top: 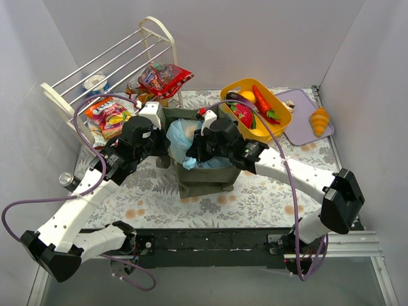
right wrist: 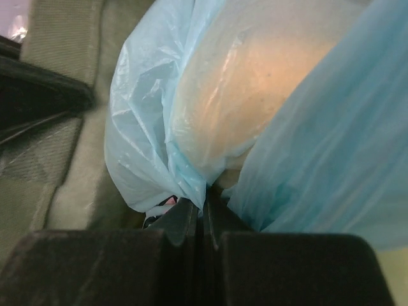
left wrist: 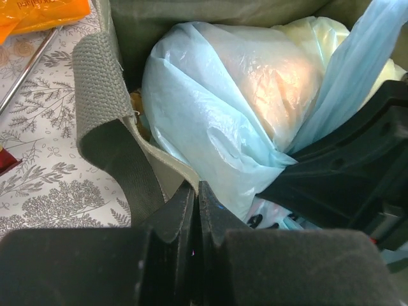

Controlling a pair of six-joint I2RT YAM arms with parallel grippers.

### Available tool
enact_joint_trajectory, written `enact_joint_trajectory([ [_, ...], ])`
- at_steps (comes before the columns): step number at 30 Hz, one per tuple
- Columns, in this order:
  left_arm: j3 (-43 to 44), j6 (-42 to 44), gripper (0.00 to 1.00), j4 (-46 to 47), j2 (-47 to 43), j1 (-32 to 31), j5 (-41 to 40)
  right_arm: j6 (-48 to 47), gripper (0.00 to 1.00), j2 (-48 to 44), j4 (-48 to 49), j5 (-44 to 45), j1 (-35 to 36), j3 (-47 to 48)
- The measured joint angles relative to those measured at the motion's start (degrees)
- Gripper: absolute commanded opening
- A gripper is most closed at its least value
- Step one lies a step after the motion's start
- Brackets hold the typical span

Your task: Place the mixed food into the grocery bags and tie them

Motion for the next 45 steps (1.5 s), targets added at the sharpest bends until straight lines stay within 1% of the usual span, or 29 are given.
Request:
enact_joint_trajectory([
  [2,0.00,0.13,0.00,0.04,0.11,0.00,-0.26,0.20,0.01,0.92,-0.20,1.97,0.13,-0.07],
  [7,0.00,0.35,0.00,1.03,0.66,0.11,-1.31,-0.15,0.01,3.21,-0.13,10.75,0.76,-2.34],
  [13,0.00,0.48,0.00,1.31,0.76,0.42,-1.20,-0.52,0.01,2.93,3.39,13.35,1.40,-5.57],
  [14,0.00,0.52,0.06,1.33,0.76,0.48,-1.07,-0.79,0.01,2.82,3.39,13.46,1.49,-5.57],
  [15,0.00,0.57,0.38,1.40,0.76,0.48,-1.01,-1.14,0.06,2.73,3.17,13.57,1.51,-5.46],
  [16,0.00,0.74,0.63,1.46,0.76,0.50,-0.83,-1.46,0.29,2.69,2.89,13.57,1.55,-5.25],
  [17,0.02,1.40,0.81,1.86,0.76,0.52,-0.61,-2.05,0.44,2.69,1.95,13.57,1.57,-4.63],
  [18,0.17,1.95,0.94,2.54,0.74,0.68,-0.46,-2.93,0.55,2.62,0.22,13.51,1.62,-3.58],
  [19,0.46,2.58,0.98,3.23,0.66,0.90,-0.22,-3.26,0.91,2.54,-1.22,13.42,1.66,-2.62],
  [20,0.59,3.04,0.98,4.00,0.48,1.01,-0.02,-3.65,0.98,2.29,-2.40,13.22,1.75,-1.84],
  [22,0.79,3.39,0.98,5.40,-0.33,1.27,0.13,-4.81,0.98,0.74,-4.50,12.04,2.14,-0.79],
  [27,1.16,4.63,0.98,9.03,-2.97,1.29,-0.07,-8.76,0.99,-7.04,-9.70,11.61,1.88,0.35],
  [30,2.60,4.68,0.98,11.54,-2.19,1.36,-0.11,-10.80,0.98,-8.76,-12.48,11.54,0.42,4.48],
  [32,5.79,4.68,0.98,12.22,0.63,1.81,0.15,-12.11,0.97,-8.41,-13.66,9.25,-1.60,8.94],
  [36,12.13,4.61,0.98,15.98,8.85,5.55,3.13,-13.14,0.96,-7.26,-13.66,4.26,-12.11,13.86],
  [38,14.34,4.02,0.98,16.92,12.35,9.55,6.16,-13.42,0.97,-6.40,-13.68,2.12,-18.40,15.30],
  [41,17.53,2.12,0.98,18.03,16.81,17.64,11.08,-13.66,0.97,-4.96,-14.75,-0.33,-26.45,17.70],
  [45,18.18,0.59,0.98,18.49,17.99,25.16,13.92,-13.81,0.98,-5.38,-15.65,-2.14,-35.17,18.25],
])
